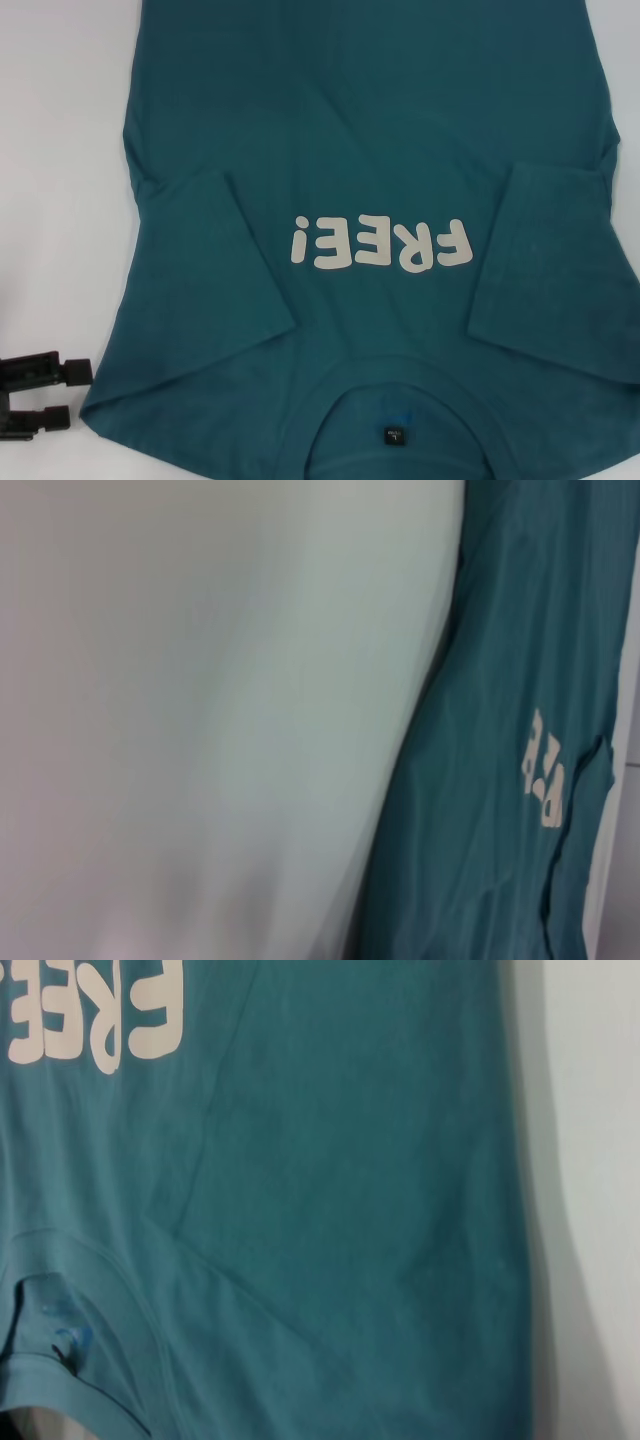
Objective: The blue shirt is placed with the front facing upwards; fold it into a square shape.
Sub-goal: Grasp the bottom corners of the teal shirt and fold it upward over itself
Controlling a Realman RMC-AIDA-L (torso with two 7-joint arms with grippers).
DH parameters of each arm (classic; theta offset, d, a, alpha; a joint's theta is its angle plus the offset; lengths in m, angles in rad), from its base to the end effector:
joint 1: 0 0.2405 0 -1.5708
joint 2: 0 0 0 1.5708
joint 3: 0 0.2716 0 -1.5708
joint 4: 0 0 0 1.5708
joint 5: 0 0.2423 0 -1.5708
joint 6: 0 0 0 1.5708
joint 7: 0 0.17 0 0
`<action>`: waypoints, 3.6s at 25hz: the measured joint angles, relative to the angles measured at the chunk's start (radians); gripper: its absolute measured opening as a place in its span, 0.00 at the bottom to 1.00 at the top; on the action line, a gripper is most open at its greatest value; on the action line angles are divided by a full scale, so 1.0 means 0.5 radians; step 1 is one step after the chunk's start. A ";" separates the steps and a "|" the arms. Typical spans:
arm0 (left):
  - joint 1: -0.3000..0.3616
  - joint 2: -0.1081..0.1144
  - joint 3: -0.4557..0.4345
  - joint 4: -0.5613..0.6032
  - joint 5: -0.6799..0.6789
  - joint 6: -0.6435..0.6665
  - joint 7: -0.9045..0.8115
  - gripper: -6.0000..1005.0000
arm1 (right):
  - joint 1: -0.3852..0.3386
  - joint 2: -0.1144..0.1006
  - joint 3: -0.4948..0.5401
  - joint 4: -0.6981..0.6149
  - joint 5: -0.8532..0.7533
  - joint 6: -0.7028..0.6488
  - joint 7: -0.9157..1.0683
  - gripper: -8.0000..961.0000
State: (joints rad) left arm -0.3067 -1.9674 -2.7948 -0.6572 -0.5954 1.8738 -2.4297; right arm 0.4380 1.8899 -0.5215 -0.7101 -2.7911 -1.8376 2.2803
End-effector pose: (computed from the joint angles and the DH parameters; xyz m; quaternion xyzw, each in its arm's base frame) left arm -0.4097 0.2233 0.0260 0.6012 0.7877 0.1319 0.0257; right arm 0.4204 0.2574 0.0600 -0.7146 0.6946 -0.0812 0.0152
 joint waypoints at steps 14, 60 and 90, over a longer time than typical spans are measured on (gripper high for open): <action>-0.029 -0.052 0.102 0.005 0.019 -0.019 0.017 0.93 | 0.012 0.000 0.000 0.002 -0.002 0.000 -0.001 0.03; -0.090 -0.125 0.160 -0.023 0.031 -0.050 0.031 0.05 | 0.020 0.006 -0.011 0.014 -0.002 0.000 -0.020 0.03; -0.119 -0.066 0.194 -0.039 0.078 0.115 0.192 0.05 | 0.037 -0.008 0.023 -0.004 -0.038 -0.096 -0.047 0.03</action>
State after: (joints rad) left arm -0.3663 -2.0003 -2.6976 -0.6765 -0.5562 1.9311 -2.3336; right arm 0.4566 1.8861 -0.5099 -0.7123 -2.8101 -1.8854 2.2568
